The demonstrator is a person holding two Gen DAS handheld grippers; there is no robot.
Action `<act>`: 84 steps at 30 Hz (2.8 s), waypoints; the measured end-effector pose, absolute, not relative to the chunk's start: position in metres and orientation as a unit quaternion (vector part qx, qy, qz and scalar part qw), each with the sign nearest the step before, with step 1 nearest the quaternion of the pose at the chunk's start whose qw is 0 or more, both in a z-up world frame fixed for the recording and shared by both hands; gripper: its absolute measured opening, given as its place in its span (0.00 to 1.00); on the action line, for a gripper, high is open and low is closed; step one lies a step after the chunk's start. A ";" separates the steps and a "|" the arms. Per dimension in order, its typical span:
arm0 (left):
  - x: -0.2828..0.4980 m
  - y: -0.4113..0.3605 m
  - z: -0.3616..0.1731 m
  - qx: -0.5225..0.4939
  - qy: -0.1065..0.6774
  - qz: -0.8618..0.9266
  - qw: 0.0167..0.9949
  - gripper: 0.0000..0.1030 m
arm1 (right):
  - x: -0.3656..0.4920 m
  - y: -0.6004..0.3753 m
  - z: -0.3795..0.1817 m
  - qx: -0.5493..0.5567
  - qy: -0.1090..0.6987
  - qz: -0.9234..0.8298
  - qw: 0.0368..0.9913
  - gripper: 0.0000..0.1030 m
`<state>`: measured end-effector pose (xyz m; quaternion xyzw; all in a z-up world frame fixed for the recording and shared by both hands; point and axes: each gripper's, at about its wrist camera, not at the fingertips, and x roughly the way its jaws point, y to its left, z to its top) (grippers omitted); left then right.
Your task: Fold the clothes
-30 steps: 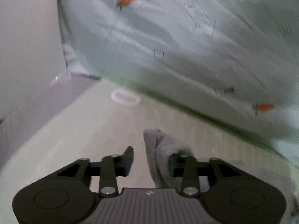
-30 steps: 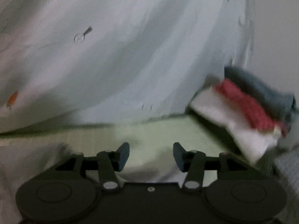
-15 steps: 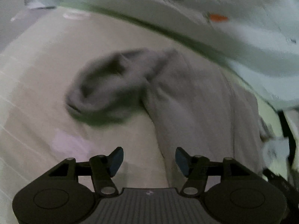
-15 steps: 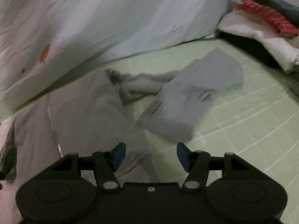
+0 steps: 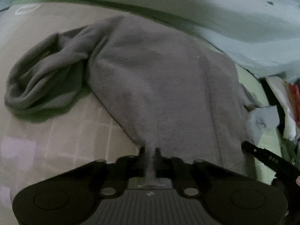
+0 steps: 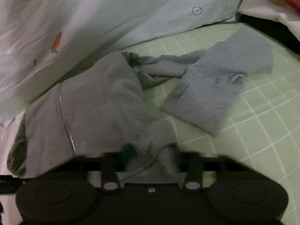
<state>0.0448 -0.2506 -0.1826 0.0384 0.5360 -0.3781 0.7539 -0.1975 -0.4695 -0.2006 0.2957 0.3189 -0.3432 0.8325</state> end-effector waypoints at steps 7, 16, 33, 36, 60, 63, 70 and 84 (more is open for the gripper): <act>0.031 -0.202 -0.103 -0.006 0.455 -0.381 0.805 0.08 | -0.235 -0.436 -0.127 0.288 0.248 -0.308 0.872 0.09; -0.003 -0.115 -0.008 -0.019 0.370 -0.354 0.859 0.18 | -0.265 -0.356 -0.028 0.258 0.212 -0.231 0.914 0.24; 0.016 -0.071 -0.171 -0.010 0.545 -0.277 0.791 0.56 | -0.260 -0.342 -0.164 0.330 0.340 -0.271 0.838 0.60; 0.021 -0.081 -0.180 -0.001 0.555 -0.291 0.779 0.57 | -0.247 -0.343 -0.178 0.331 0.349 -0.271 0.834 0.60; 0.047 -0.132 -0.150 0.085 0.472 -0.314 0.820 0.17 | -0.178 -0.365 -0.146 0.300 0.306 -0.269 0.862 0.29; 0.039 -0.104 -0.163 0.065 0.491 -0.317 0.809 0.29 | -0.191 -0.357 -0.164 0.312 0.323 -0.276 0.850 0.42; 0.032 -0.071 -0.183 0.003 0.530 -0.311 0.789 0.40 | -0.216 -0.356 -0.176 0.331 0.307 -0.276 0.848 0.60; 0.013 -0.048 -0.168 -0.005 0.522 -0.303 0.797 0.39 | -0.263 -0.343 -0.159 0.302 0.243 -0.332 0.860 0.54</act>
